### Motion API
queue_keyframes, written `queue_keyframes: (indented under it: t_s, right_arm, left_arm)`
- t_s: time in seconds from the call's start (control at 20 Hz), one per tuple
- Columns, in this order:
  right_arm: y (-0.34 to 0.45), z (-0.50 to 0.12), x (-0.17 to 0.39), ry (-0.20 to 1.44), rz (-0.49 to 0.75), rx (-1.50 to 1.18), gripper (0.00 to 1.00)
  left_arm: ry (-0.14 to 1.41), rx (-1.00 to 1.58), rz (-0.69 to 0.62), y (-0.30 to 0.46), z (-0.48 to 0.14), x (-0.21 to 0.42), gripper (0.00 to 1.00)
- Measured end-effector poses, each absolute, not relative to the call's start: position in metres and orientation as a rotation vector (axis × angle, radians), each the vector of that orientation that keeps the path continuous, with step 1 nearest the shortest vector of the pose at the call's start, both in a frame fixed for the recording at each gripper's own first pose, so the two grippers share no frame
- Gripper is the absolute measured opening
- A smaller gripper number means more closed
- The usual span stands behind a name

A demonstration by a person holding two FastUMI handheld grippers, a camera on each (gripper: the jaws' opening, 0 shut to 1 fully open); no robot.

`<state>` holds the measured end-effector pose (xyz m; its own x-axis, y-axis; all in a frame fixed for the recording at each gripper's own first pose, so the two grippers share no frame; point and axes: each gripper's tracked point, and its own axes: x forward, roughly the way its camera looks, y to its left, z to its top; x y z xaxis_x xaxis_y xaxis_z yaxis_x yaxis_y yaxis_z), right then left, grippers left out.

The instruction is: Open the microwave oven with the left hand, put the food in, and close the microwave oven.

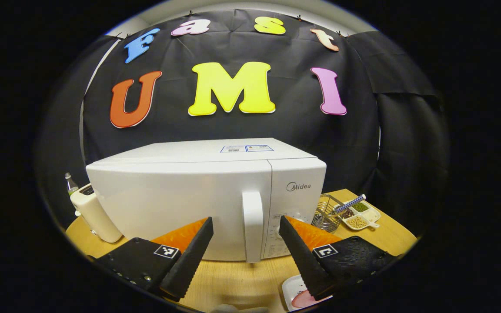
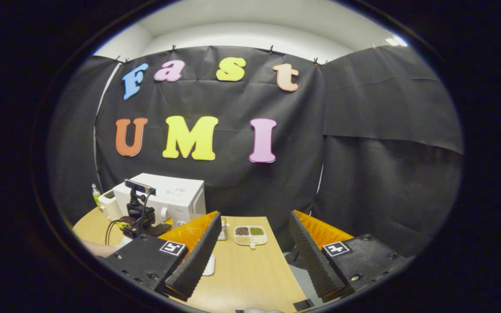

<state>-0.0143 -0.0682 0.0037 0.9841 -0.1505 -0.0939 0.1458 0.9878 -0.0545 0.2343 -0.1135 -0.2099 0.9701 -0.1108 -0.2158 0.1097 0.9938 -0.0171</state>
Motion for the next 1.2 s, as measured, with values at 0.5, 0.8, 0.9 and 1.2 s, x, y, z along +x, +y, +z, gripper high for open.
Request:
queue_keyframes:
  t_s: [0.5, 0.8, 0.9, 1.2]
  right_arm:
    - [-0.071, -0.008, -0.020, 0.130, -0.156, -0.058, 1.00]
    - [-0.072, -0.010, -0.026, 0.135, -0.150, -0.048, 1.00]
    - [-0.075, -0.007, -0.031, 0.127, -0.159, -0.054, 1.00]
    - [-0.082, -0.007, -0.038, 0.120, -0.179, -0.054, 1.00]
  left_arm:
    - [0.223, -0.020, -0.093, -0.120, -0.221, 0.249, 0.25]
    - [0.249, -0.028, -0.096, -0.119, -0.225, 0.245, 0.09]
    - [0.255, -0.021, -0.099, -0.118, -0.226, 0.244, 0.09]
    - [0.265, -0.025, -0.118, -0.118, -0.228, 0.235, 0.09]
